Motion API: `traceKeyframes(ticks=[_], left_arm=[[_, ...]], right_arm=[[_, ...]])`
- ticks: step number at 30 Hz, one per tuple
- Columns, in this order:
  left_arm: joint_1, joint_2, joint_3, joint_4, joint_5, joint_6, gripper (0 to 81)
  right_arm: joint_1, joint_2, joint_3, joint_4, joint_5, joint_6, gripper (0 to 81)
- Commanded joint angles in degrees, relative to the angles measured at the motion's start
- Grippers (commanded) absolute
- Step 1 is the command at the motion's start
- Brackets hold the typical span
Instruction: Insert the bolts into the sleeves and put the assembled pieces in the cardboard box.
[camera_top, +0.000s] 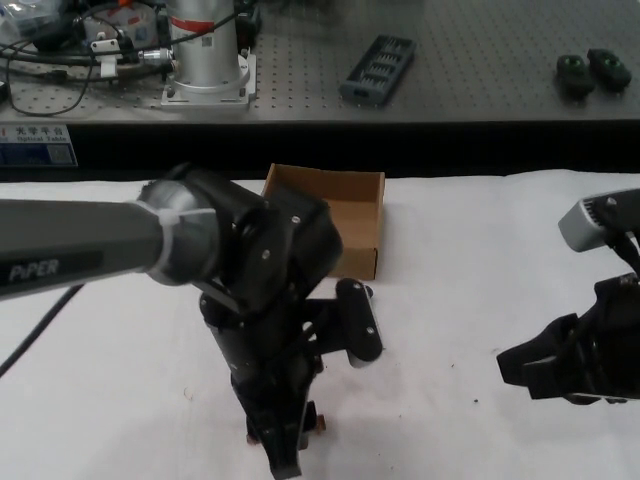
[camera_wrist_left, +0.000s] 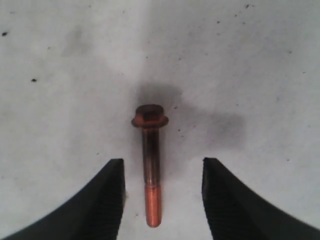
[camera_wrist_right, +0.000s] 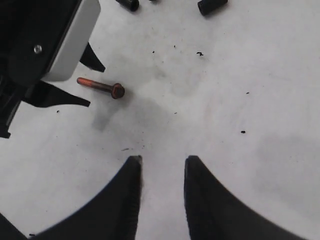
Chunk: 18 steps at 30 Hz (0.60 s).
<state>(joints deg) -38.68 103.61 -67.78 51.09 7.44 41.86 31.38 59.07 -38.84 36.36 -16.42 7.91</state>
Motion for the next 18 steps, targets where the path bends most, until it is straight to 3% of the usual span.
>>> traceKeyframes(ticks=[1, 18], left_arm=[[-0.44, 0.34, -0.91, 0.44, -0.80, 0.66, 35.9], [-0.44, 3.80, -0.91, 0.76, 0.92, 0.11, 35.6]], right_arm=[[-0.23, -0.74, -0.13, -1.17, -1.01, 0.48, 23.0], [-0.23, -0.74, -0.13, -1.17, -2.69, 1.51, 23.0]])
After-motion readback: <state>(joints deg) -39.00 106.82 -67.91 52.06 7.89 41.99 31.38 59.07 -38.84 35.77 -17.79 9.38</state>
